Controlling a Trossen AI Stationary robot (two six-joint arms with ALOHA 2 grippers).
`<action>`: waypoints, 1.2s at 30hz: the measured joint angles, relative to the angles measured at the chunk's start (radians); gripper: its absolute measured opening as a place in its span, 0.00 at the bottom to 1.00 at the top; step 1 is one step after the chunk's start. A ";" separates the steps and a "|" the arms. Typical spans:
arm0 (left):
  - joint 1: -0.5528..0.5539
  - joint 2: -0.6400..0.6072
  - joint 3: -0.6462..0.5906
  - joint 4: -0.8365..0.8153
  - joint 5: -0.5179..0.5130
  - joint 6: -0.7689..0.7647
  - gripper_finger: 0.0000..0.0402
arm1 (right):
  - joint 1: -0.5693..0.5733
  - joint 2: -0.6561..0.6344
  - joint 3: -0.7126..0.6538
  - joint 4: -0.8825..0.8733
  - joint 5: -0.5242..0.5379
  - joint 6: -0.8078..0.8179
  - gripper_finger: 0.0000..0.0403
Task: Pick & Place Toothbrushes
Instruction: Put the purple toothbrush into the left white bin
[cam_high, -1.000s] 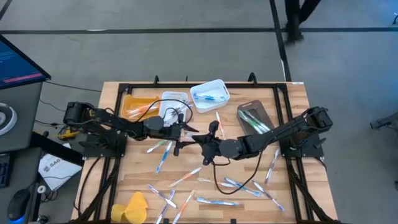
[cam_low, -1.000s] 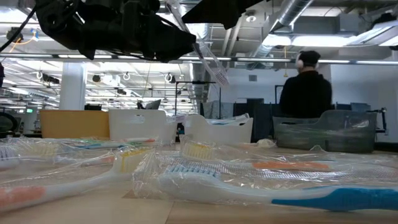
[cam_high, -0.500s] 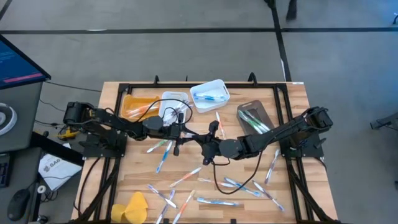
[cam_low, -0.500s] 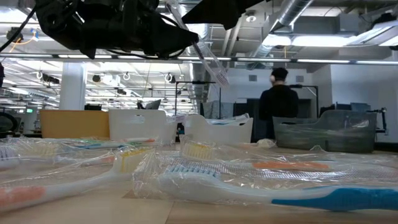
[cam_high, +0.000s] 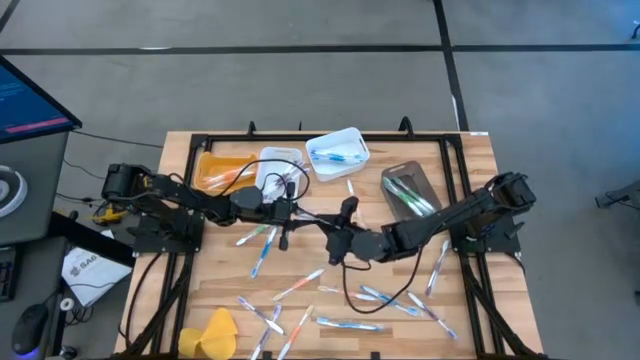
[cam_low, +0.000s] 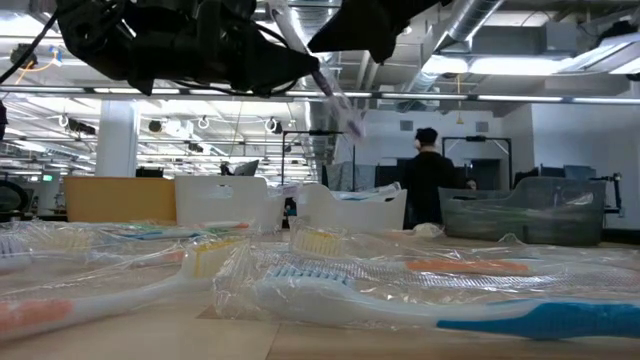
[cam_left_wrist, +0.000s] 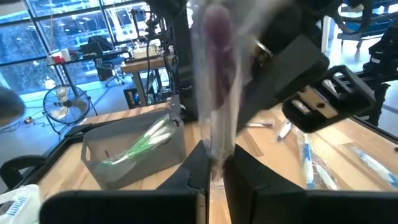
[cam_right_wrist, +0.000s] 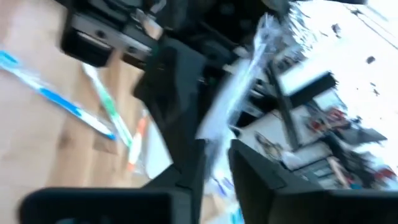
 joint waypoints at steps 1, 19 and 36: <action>0.000 0.000 0.000 -0.004 0.000 0.000 0.04 | 0.008 0.000 0.000 0.001 0.034 0.000 0.22; 0.023 -0.405 0.000 -0.537 -0.278 -0.008 0.04 | 0.114 0.000 0.000 0.006 0.570 -0.101 0.62; 0.302 -0.128 0.001 -0.351 -0.169 -0.033 0.04 | 0.073 0.000 0.000 0.006 0.570 -0.082 0.62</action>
